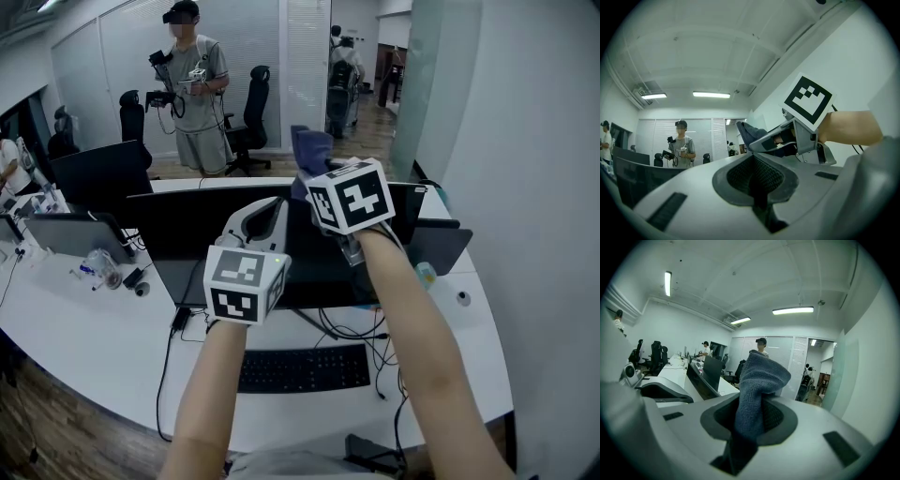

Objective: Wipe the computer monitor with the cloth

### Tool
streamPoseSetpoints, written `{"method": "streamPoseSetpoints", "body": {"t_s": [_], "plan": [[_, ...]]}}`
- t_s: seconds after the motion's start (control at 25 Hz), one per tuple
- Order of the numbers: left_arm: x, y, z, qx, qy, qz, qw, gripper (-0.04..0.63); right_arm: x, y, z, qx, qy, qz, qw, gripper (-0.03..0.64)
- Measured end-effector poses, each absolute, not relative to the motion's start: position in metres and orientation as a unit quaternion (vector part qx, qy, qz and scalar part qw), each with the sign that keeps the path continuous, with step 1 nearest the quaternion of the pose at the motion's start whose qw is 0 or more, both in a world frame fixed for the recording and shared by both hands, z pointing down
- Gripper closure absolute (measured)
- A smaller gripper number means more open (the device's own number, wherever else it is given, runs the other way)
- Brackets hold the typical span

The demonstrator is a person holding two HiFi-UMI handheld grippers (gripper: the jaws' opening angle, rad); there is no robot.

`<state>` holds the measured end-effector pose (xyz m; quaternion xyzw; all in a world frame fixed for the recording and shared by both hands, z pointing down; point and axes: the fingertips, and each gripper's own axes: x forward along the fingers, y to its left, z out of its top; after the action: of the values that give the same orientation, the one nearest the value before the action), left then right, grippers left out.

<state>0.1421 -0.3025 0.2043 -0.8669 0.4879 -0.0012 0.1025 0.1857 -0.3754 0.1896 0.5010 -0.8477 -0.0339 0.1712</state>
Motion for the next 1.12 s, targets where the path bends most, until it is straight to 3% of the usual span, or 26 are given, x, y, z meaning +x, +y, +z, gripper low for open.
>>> {"method": "streamPoseSetpoints", "body": {"t_s": [1.12], "plan": [[0.205, -0.298, 0.204, -0.869, 0.484, -0.001, 0.107, 0.586, 0.254, -0.373, 0.189, 0.503, -0.846, -0.037, 0.173, 0.525]]}}
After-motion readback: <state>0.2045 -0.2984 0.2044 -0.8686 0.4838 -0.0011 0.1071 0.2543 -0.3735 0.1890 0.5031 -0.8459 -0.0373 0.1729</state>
